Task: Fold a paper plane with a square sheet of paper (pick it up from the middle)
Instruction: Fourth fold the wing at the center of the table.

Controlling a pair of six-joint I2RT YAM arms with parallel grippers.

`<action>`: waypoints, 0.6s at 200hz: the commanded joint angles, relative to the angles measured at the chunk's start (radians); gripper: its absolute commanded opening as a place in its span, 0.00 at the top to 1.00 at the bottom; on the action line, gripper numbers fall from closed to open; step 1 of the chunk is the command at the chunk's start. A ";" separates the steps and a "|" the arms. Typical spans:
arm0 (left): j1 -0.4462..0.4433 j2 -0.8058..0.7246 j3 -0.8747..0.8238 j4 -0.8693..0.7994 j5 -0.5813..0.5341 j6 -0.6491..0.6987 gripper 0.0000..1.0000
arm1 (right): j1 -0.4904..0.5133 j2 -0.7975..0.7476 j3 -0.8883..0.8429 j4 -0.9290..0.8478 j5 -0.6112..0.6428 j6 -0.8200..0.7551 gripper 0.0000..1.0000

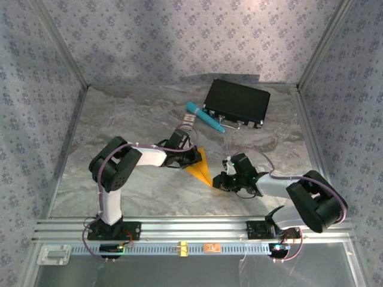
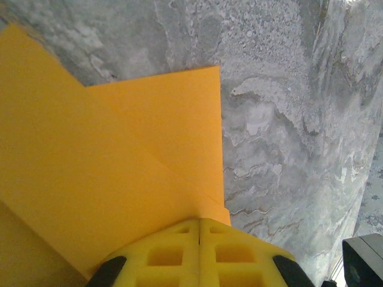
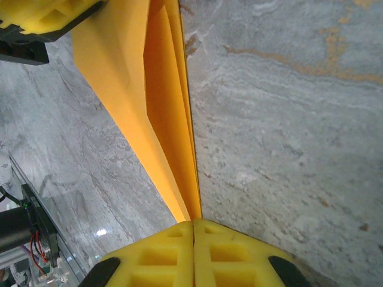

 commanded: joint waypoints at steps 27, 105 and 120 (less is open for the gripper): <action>-0.001 0.029 -0.006 -0.041 -0.018 0.008 0.98 | 0.008 0.015 -0.041 -0.159 0.014 0.010 0.96; -0.003 0.025 -0.008 -0.055 -0.023 0.017 0.98 | -0.021 -0.222 0.012 -0.241 0.048 -0.010 0.85; -0.002 0.028 -0.008 -0.054 -0.023 0.017 0.98 | -0.029 -0.236 0.036 -0.234 0.008 -0.032 0.89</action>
